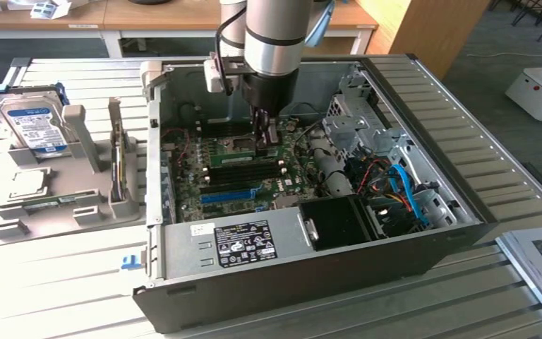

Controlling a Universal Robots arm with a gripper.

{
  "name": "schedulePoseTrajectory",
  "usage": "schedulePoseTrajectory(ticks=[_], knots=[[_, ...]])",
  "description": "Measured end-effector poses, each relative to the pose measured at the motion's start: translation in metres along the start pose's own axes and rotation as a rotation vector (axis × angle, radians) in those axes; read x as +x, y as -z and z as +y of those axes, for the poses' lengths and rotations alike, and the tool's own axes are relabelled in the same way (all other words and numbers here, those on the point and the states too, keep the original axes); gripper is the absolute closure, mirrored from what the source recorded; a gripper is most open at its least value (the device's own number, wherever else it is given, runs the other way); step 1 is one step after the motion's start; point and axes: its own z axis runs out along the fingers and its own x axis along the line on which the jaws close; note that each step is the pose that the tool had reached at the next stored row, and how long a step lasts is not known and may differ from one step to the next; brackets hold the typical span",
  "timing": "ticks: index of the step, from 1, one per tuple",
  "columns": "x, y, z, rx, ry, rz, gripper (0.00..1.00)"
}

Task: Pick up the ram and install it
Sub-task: 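Insert the ram into the slot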

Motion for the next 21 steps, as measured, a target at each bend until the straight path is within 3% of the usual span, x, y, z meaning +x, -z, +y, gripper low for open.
schedulePoseTrajectory(ticks=[13,21], knots=[[0.0,-0.0127,0.0,0.0,0.0,0.0,0.88],[0.0,-0.0131,-0.0004,0.0,0.0,0.0001,0.88]])
